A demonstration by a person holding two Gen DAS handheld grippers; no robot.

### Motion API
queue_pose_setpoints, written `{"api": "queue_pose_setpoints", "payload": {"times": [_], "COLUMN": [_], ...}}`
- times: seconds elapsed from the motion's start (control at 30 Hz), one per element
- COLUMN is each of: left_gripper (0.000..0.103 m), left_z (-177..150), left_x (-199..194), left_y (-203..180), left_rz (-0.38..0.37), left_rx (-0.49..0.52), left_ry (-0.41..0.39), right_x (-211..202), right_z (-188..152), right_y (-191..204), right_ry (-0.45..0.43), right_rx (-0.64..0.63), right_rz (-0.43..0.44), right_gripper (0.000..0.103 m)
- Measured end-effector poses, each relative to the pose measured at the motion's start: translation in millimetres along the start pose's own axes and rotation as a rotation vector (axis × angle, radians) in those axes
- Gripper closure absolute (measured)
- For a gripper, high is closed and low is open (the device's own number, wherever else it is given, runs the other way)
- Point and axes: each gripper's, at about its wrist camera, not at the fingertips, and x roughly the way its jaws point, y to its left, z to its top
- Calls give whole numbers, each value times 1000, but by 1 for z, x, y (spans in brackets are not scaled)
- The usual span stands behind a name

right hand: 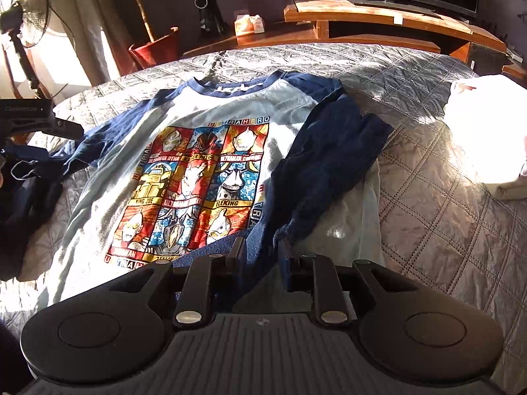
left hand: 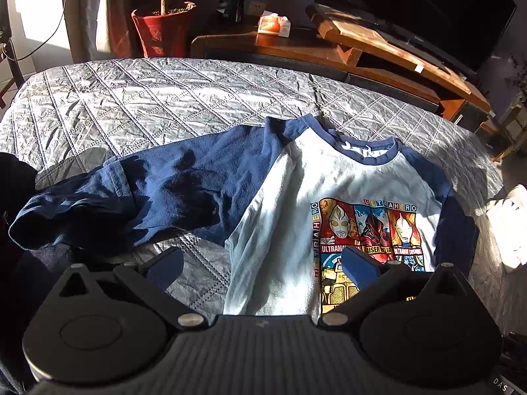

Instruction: Fold clothes

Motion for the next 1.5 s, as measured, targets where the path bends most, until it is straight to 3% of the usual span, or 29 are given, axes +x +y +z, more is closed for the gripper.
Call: {"api": "queue_pose_setpoints", "payload": {"times": [0.1,0.17,0.5,0.6,0.7,0.73,0.77,0.97,1.1,1.17,1.23,1.27,1.3,1.5], "left_gripper": [1,1,1,1,1,1,1,1,1,1,1,1,1,1], "left_z": [0,-1,-2,-2,-3,-3,-2,-3,-3,-3,-3,-3,-3,-2], "left_x": [1,2,4,5,5,4,4,4,4,3,3,3,3,1], "left_y": [-3,-4,-7,-8,-8,-8,-7,-8,-8,-8,-8,-8,-8,-5], "left_rz": [1,2,6,6,5,5,5,3,1,0,-1,-1,-1,-7], "left_rx": [6,12,22,26,29,28,26,28,28,28,28,28,27,16], "left_ry": [0,3,8,10,10,9,8,8,9,9,9,9,9,5], "right_x": [1,2,19,23,13,10,8,6,11,15,18,17,13,-31], "right_z": [-3,-3,-6,-8,-8,-8,-8,-10,-16,-18,-20,-21,-21,-24], "right_y": [4,11,3,2,-7,-9,-10,3,17,30,37,39,41,21], "right_ry": [2,6,84,99,60,51,51,122,195,228,241,241,222,85], "right_rx": [-22,-63,-2,36,113,132,130,33,31,-11,-28,-31,-39,83], "right_rz": [57,29,141,201,328,334,296,139,185,160,136,140,141,139], "right_gripper": [75,75,75,74,71,70,64,63,61,61,69,89,101,101]}}
